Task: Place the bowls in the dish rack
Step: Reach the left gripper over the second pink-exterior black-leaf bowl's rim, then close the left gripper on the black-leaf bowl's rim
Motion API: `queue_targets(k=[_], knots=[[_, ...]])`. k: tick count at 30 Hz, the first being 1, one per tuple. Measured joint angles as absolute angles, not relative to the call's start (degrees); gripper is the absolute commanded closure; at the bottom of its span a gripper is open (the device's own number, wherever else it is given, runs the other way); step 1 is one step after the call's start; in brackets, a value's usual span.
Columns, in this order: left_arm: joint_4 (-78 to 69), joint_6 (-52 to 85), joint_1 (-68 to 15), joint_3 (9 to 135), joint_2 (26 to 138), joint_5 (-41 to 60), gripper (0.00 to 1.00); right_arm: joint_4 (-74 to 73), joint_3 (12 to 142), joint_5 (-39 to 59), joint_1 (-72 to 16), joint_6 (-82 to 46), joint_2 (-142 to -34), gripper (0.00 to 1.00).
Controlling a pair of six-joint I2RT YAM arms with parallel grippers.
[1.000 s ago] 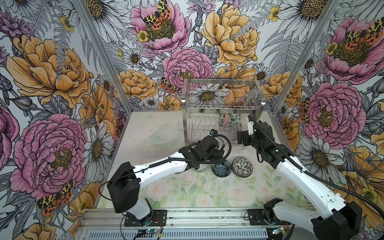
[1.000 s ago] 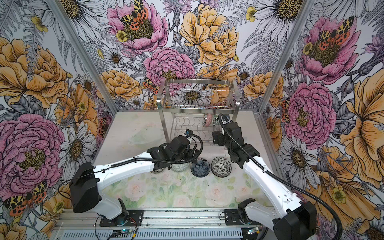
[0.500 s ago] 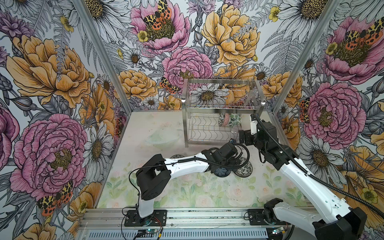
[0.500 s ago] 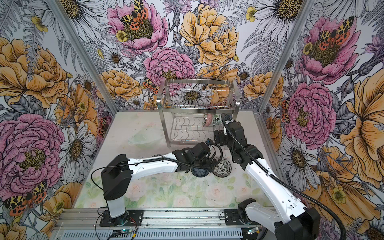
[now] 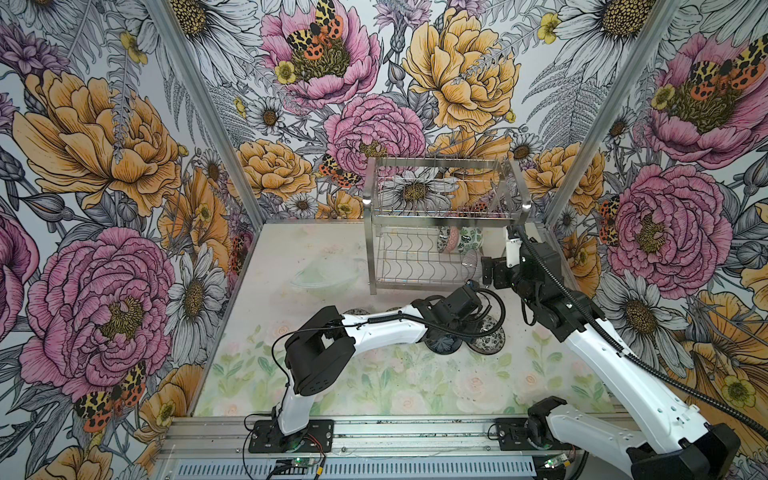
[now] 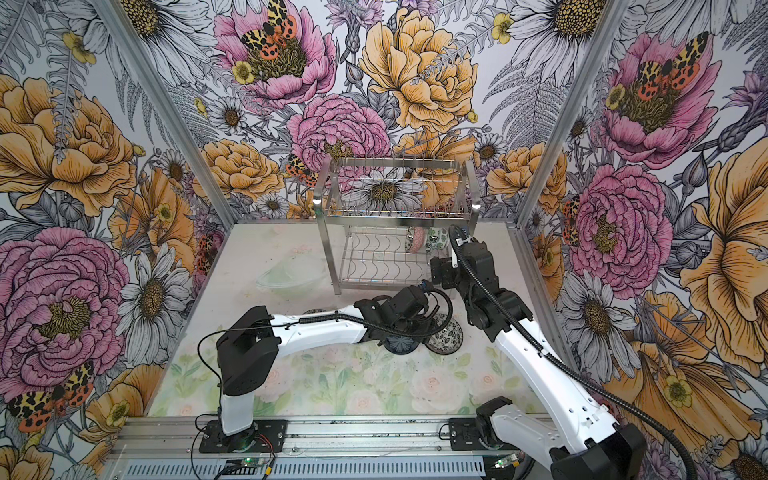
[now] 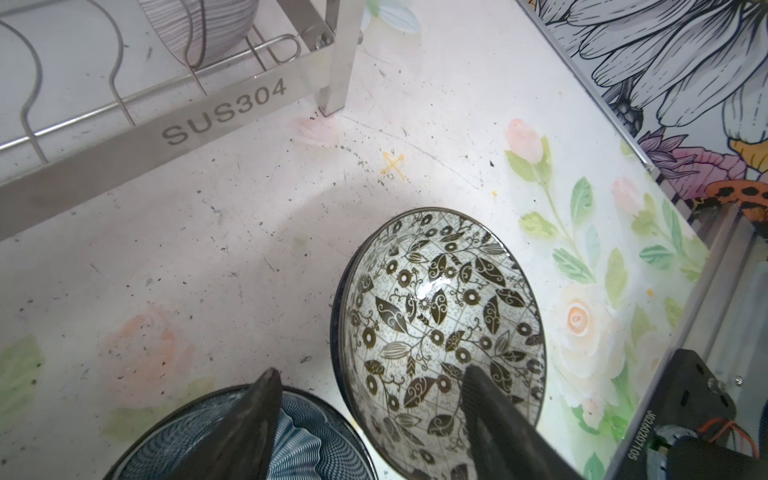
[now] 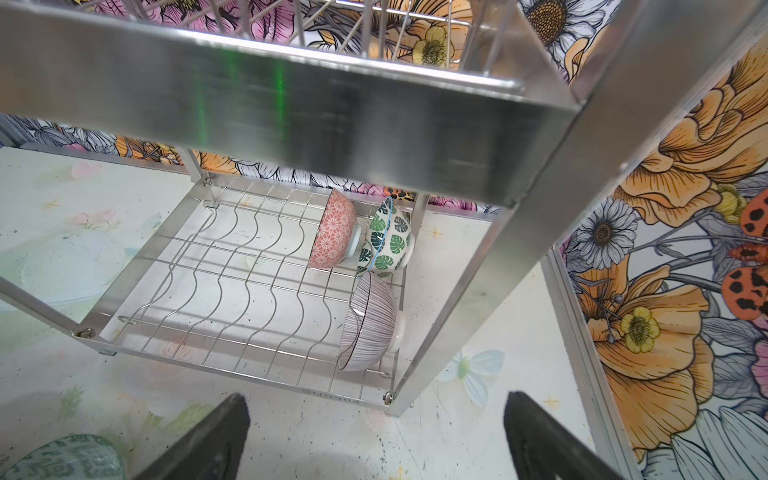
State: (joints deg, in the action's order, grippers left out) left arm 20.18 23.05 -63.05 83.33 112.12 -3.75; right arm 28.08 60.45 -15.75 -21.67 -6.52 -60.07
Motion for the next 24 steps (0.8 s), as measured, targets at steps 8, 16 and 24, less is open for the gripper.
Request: queue_targets(k=[8,16,24], knots=[[21.45,23.49,-63.26,86.74,116.51,-3.53,0.43,28.05,61.19,-15.75,-21.67,-6.44,-60.07,0.03],[23.35,23.68,-63.26,88.29,118.21,-3.64,0.60,28.05,61.30,-15.75,-21.67,-6.42,-60.07,0.03],[24.71,23.59,-63.24,88.51,118.21,-4.91,0.74,28.05,61.30,-15.75,-21.65,-6.42,-60.07,0.03]])
